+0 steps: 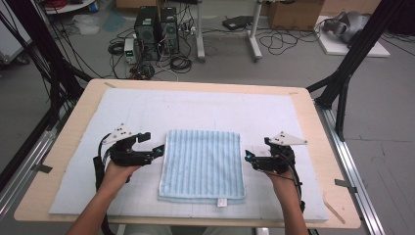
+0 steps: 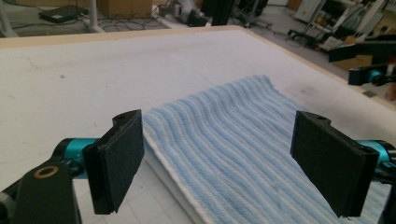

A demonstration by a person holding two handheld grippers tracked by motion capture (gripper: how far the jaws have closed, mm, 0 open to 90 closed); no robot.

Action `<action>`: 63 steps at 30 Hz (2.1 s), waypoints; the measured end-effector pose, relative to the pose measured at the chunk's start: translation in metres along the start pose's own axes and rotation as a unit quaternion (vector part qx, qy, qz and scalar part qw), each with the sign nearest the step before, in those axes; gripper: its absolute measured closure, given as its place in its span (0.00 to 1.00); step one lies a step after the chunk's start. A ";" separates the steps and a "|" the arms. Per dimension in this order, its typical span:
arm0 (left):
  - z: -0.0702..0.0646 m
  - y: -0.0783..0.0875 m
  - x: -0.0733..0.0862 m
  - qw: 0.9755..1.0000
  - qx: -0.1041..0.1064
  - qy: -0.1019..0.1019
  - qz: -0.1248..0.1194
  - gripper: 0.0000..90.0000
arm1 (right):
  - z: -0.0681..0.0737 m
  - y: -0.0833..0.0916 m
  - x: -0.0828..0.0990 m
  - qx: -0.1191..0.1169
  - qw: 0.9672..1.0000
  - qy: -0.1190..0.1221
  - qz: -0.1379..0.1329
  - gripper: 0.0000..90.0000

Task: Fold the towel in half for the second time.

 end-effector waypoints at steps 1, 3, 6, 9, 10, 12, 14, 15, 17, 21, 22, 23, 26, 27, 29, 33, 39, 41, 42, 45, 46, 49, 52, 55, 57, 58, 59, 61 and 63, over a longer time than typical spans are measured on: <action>0.001 -0.001 -0.002 1.000 -0.004 -0.003 0.001 0.22 | 0.000 0.000 0.000 0.000 1.000 -0.002 0.000 0.13; 0.004 -0.003 -0.006 1.000 -0.009 -0.008 0.001 0.25 | 0.000 0.001 -0.001 0.002 1.000 -0.004 -0.001 0.13; 0.010 -0.009 -0.013 1.000 -0.010 -0.015 0.007 0.25 | -0.002 0.000 -0.002 0.003 1.000 -0.005 0.003 0.13; 0.017 -0.016 -0.015 0.999 -0.016 -0.034 0.001 0.29 | -0.002 -0.001 -0.002 0.001 1.000 -0.010 -0.003 0.13; 0.020 -0.019 -0.016 0.999 -0.023 -0.036 0.005 0.30 | -0.001 -0.001 -0.002 0.000 1.000 -0.009 -0.001 0.13; 0.024 -0.025 -0.016 0.999 -0.029 -0.034 0.009 0.31 | 0.001 -0.002 -0.002 -0.004 1.000 -0.004 0.002 0.13; 0.027 -0.031 -0.016 0.999 -0.034 -0.033 0.018 0.32 | 0.003 -0.002 -0.003 -0.006 1.000 -0.002 0.004 0.13; 0.028 -0.035 -0.015 0.999 -0.034 -0.031 0.020 0.33 | 0.003 -0.003 -0.003 -0.007 1.000 -0.001 0.005 0.13; 0.032 -0.041 -0.014 0.998 -0.040 -0.030 0.024 0.36 | 0.003 -0.003 -0.004 -0.008 1.000 -0.001 0.005 0.13; 0.042 -0.053 -0.008 0.998 -0.057 -0.014 0.038 0.40 | 0.004 -0.004 -0.003 -0.011 1.000 -0.002 0.008 0.13; 0.044 -0.057 -0.005 0.997 -0.056 -0.009 0.044 0.42 | 0.004 -0.004 -0.003 -0.012 1.000 -0.002 0.009 0.13; 0.046 -0.061 -0.002 0.997 -0.055 -0.005 0.052 0.44 | 0.005 -0.004 -0.002 -0.011 1.000 -0.002 0.008 0.13; 0.050 -0.071 0.006 0.996 -0.059 -0.001 0.069 0.46 | 0.005 -0.005 -0.002 -0.012 1.000 -0.004 0.010 0.13; 0.052 -0.073 0.008 0.995 -0.064 0.002 0.071 0.46 | 0.005 -0.006 -0.003 -0.013 1.000 -0.001 0.009 0.13; 0.056 -0.078 0.013 0.994 -0.074 0.011 0.076 0.47 | 0.005 -0.007 -0.003 -0.014 1.000 -0.003 0.012 0.13; 0.053 -0.090 0.016 0.991 -0.076 0.008 0.111 0.47 | 0.008 -0.009 -0.003 -0.019 1.000 0.000 0.013 0.13; 0.048 -0.105 0.018 0.984 -0.089 -0.023 0.155 0.54 | 0.007 -0.012 -0.004 -0.022 1.000 -0.001 0.015 0.13; 0.049 -0.107 0.023 0.982 -0.089 -0.021 0.165 0.54 | 0.008 -0.013 -0.005 -0.024 1.000 0.000 0.016 0.13; 0.050 -0.108 0.024 0.983 -0.089 -0.015 0.162 0.54 | 0.008 -0.014 -0.005 -0.025 1.000 0.000 0.018 0.13; 0.051 -0.108 0.024 0.983 -0.088 -0.018 0.160 0.56 | 0.006 -0.019 -0.005 -0.024 0.999 -0.001 0.023 0.13; 0.051 -0.107 0.024 0.983 -0.087 -0.020 0.161 0.56 | 0.005 -0.021 -0.005 -0.022 0.999 -0.002 0.026 0.13; 0.052 -0.107 0.025 0.984 -0.085 -0.020 0.157 0.57 | 0.002 -0.031 -0.005 -0.020 0.999 -0.007 0.038 0.13; 0.052 -0.107 0.025 0.984 -0.088 -0.015 0.155 0.62 | -0.006 -0.043 -0.009 0.001 0.999 -0.020 0.043 0.13; 0.051 -0.107 0.025 0.984 -0.082 -0.020 0.154 0.66 | -0.012 -0.057 -0.014 0.015 0.998 -0.032 0.057 0.13; 0.049 -0.107 0.025 0.985 -0.070 -0.034 0.155 0.76 | -0.015 -0.069 -0.018 0.017 0.997 -0.026 0.075 0.17; 0.047 -0.108 0.025 0.985 -0.065 -0.040 0.155 0.81 | -0.015 -0.075 -0.019 0.018 0.996 -0.023 0.083 0.22; 0.046 -0.108 0.025 0.985 -0.060 -0.044 0.154 0.85 | -0.016 -0.080 -0.022 0.016 0.996 -0.018 0.083 0.26; 0.045 -0.108 0.025 0.985 -0.058 -0.049 0.155 0.90 | -0.017 -0.090 -0.025 0.019 0.996 -0.014 0.091 0.36; 0.044 -0.108 0.025 0.985 -0.056 -0.049 0.153 0.92 | -0.019 -0.099 -0.025 0.015 0.995 -0.019 0.099 0.43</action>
Point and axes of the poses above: each handheld gripper's, and its own axes: y roughly backward along the jaws, x roughly out of its underside, z roughly to its left, the point moved 4 cm from there along -y, roughly forward along the jaws, and after that the axes turned 6 degrees about -y, right-handed, at the moved point
